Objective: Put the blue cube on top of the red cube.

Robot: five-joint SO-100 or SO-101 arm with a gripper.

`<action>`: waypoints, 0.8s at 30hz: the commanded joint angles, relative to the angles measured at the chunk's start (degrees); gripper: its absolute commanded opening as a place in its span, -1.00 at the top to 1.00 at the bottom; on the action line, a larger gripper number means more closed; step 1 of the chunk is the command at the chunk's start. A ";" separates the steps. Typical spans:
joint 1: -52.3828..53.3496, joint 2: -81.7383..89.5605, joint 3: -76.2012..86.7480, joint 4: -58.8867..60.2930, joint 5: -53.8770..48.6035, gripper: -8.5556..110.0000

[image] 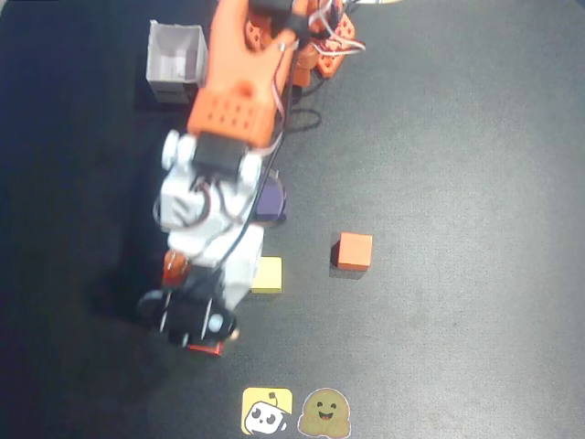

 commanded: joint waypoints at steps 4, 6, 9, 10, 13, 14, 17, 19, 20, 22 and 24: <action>-0.88 18.37 18.72 -7.29 -3.52 0.79; -1.32 23.82 25.14 -8.88 -4.66 0.83; -1.49 32.26 33.49 -9.05 -5.01 0.85; -1.49 34.98 35.95 -8.96 -5.19 0.85; -1.58 42.45 42.45 -8.96 -6.68 0.85; -1.67 44.56 44.30 -8.88 -6.94 0.85; -2.29 51.24 49.83 -8.61 -7.12 0.85; -2.72 56.95 54.05 -8.00 -7.12 0.85; -2.99 60.12 56.16 -7.65 -7.12 0.85; -3.43 65.92 59.68 -6.50 -7.12 0.85; -4.31 70.49 62.40 -5.27 -6.06 0.85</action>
